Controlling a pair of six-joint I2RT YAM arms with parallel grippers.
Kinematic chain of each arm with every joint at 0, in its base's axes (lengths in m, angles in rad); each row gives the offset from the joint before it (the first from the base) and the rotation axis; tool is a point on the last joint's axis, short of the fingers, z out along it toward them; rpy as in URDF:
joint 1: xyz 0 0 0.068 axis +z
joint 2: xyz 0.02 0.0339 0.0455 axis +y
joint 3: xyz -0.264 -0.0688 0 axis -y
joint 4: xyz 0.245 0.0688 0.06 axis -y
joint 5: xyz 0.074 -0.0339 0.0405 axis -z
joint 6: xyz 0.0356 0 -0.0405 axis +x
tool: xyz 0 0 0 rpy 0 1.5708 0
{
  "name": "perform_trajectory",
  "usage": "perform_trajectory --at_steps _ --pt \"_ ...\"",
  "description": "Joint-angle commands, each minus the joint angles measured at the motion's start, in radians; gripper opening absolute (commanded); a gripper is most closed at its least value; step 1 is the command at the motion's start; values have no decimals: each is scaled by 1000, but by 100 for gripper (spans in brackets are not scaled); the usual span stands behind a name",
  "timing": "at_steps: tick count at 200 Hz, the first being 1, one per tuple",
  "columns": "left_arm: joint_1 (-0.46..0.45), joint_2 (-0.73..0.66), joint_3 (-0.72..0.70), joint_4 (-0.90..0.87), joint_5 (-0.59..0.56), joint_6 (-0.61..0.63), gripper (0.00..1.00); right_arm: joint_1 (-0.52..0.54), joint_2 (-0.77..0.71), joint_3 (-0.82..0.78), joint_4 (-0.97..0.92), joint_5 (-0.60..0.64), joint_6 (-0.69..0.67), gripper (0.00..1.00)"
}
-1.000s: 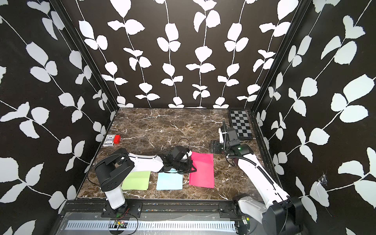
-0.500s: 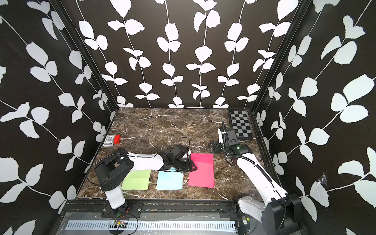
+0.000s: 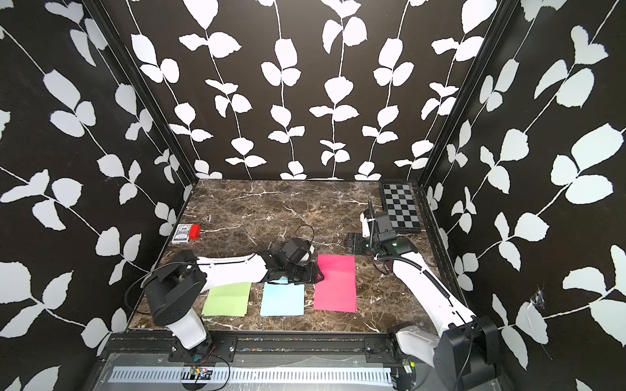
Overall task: Sort the scattered colored papers by color
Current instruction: Place the colored paper, then reset both arms
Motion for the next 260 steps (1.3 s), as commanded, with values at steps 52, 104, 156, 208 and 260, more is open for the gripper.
perform_trajectory --at_steps 52,104,156,208,260 --pt "93 -173 132 -300 -303 227 99 -5 33 14 31 21 -31 99" --pt "293 -297 204 -419 -670 489 99 -15 86 59 97 170 -75 100" --pt "560 -517 -9 -281 -895 648 99 -34 153 24 311 417 -86 100" --pt "832 -757 -350 76 -823 765 99 -34 147 -112 470 475 -155 100" --pt "972 -644 -501 364 -697 832 99 -62 30 -274 649 508 -252 100"
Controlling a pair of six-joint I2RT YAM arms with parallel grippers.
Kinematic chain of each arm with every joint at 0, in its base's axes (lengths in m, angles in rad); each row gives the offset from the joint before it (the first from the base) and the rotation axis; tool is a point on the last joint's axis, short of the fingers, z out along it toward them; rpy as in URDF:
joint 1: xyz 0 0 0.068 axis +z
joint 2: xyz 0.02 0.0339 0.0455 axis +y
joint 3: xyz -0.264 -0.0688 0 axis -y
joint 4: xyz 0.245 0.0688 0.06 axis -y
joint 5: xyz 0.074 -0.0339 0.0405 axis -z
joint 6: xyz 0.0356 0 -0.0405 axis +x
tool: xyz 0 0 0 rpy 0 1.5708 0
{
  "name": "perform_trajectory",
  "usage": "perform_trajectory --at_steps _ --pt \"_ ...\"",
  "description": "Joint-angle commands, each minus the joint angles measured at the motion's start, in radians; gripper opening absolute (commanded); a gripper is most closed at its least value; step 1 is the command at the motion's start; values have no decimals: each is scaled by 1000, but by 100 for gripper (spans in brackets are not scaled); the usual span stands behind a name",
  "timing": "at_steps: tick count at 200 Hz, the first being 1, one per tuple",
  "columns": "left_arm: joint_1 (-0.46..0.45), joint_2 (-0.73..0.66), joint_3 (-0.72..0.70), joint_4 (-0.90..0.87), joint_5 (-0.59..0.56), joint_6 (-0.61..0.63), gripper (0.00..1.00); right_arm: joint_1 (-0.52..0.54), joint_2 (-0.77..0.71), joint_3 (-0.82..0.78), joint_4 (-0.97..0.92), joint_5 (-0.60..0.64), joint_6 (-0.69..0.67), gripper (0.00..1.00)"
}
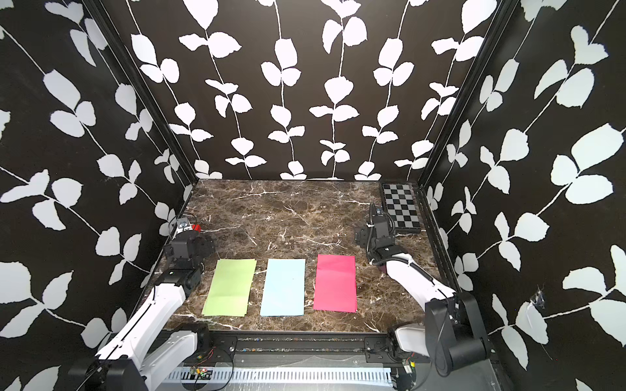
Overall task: Sort the scattered colored papers by color
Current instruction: Reset both arms
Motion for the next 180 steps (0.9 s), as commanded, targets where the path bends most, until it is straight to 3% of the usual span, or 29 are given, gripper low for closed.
perform_trajectory --at_steps 1,53,87,102,130,154,169,180 --pt "47 84 -37 219 90 48 99 -20 -50 -62 154 47 -61 100" --pt "70 452 -10 542 312 79 99 -74 -33 -122 283 28 -90 100" --pt "73 499 26 559 429 64 99 -105 -46 -152 346 -12 -136 100" --pt "73 545 10 646 493 91 98 -118 -38 -175 381 -17 -145 100" --pt "73 550 34 600 534 102 99 -141 -1 -214 474 -28 -156 100" --pt "72 614 121 519 690 163 97 -158 33 -203 469 -42 -190 100" --pt "77 610 130 485 703 160 92 -167 39 -216 496 -39 -194 100" --pt "76 597 85 560 706 160 92 -174 47 -230 524 -39 -202 100"
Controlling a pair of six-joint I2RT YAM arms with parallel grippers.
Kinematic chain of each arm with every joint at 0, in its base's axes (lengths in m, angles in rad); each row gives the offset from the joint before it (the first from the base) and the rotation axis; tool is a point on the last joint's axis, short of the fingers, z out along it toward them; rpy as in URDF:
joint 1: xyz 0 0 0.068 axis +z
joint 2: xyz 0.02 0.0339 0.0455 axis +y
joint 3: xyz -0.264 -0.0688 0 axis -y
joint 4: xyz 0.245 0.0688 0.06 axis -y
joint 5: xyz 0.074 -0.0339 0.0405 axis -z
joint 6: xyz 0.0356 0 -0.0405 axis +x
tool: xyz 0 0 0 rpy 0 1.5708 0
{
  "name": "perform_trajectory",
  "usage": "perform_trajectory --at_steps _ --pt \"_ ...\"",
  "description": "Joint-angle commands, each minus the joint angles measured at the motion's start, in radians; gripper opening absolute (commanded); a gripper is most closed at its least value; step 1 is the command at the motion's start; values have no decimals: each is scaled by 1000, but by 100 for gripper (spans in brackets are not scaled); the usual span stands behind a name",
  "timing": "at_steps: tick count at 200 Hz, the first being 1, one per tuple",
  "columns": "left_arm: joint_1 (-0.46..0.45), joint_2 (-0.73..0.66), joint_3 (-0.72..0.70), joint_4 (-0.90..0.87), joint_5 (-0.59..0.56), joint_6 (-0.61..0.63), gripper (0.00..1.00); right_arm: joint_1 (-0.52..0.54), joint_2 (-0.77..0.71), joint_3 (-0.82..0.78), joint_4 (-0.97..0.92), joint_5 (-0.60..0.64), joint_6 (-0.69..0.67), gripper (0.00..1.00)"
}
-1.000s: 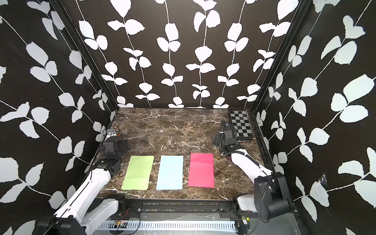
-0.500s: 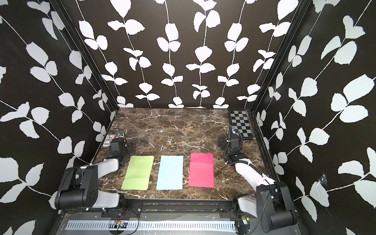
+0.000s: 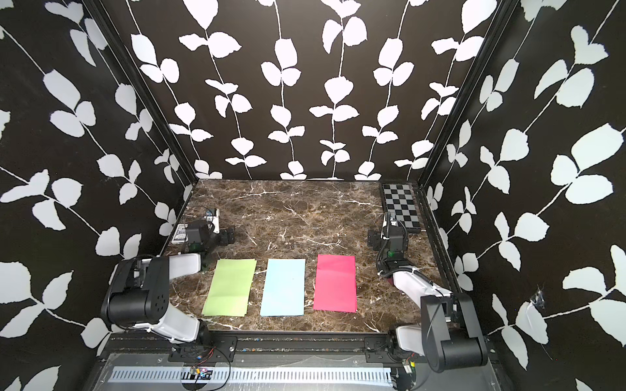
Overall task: Sort the scattered colored papers by color
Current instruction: Reset both arms
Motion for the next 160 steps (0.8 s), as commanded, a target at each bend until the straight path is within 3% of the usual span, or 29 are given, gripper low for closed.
perform_trajectory --at_steps 1,33,94,105,120,128,139,152,160 --pt "8 -29 -32 32 88 33 92 -14 11 -46 115 -7 -43 100" --pt "4 -46 -74 92 75 38 99 -28 66 -73 213 -23 -60 100" --pt "2 -54 -96 123 68 38 99 -45 201 -60 349 -122 -110 100" --pt "-10 -63 -135 186 20 35 99 -51 199 -66 351 -118 -95 100" --pt "-52 -34 -188 299 -143 27 99 -58 231 -95 435 -114 -83 100" --pt "-54 9 -213 417 -135 39 99 -61 250 -105 484 -92 -75 100" --pt "-56 -33 -190 286 -136 34 99 -61 229 -88 406 -87 -68 100" --pt "-55 -1 -205 383 -136 40 99 -65 246 -92 445 -93 -68 100" --pt "-56 -16 -197 328 -132 37 99 -69 238 -86 415 -100 -66 100"
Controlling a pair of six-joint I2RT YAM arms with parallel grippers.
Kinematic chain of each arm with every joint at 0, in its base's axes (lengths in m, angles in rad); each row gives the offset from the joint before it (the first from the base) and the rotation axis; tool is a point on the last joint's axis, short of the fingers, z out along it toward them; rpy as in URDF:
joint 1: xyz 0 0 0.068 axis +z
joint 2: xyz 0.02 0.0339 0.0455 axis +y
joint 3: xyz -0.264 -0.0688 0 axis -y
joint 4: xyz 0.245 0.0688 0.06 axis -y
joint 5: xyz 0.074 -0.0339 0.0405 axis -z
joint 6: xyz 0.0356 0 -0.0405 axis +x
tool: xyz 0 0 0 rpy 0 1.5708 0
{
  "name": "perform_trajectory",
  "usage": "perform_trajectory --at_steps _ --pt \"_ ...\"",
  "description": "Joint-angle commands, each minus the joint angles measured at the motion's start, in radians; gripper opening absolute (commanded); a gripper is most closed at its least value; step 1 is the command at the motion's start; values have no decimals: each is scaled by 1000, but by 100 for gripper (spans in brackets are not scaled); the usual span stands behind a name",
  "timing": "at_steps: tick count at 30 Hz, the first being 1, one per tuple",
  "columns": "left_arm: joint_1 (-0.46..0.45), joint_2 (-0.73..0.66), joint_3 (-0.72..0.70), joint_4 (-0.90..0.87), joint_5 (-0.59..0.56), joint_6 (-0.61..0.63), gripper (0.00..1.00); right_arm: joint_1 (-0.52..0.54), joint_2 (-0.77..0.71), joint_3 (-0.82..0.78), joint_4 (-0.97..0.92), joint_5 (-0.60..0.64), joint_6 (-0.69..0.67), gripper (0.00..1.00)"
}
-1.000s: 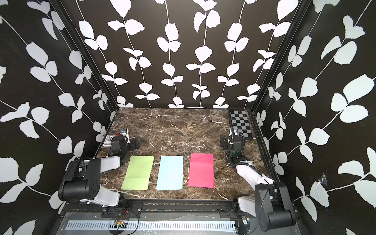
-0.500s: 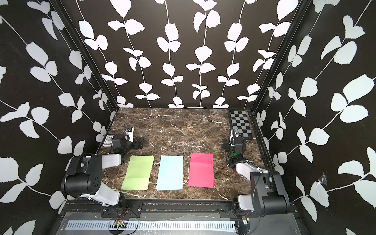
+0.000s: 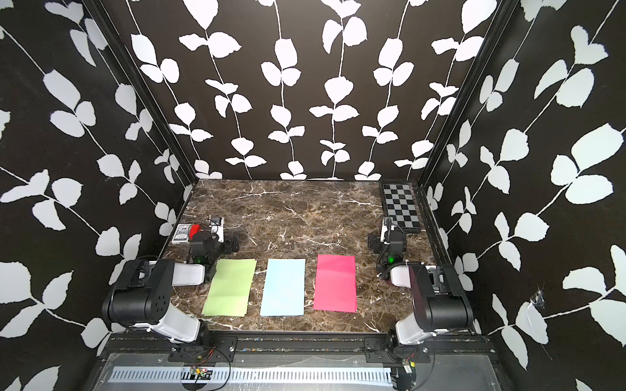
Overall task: Sort the scattered colored papers by color
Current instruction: Reset both arms
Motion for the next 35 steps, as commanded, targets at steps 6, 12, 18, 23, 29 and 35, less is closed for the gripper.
perform_trajectory --at_steps 6,12,18,23,29,35 --pt "-6 -18 4 37 -52 13 99 -18 0 -16 61 -22 5 100" --pt "-15 -13 4 47 -60 23 99 -18 -5 -19 65 -21 4 99" --pt "-15 -15 5 42 -62 22 99 -18 -5 -19 63 -21 4 99" --pt "-15 -15 5 42 -61 22 99 -18 -4 -18 63 -22 4 99" --pt "-16 -15 4 42 -62 22 99 -18 -1 -16 57 -22 4 99" --pt "-17 -15 5 42 -62 22 99 -18 -4 -16 58 -22 4 99"
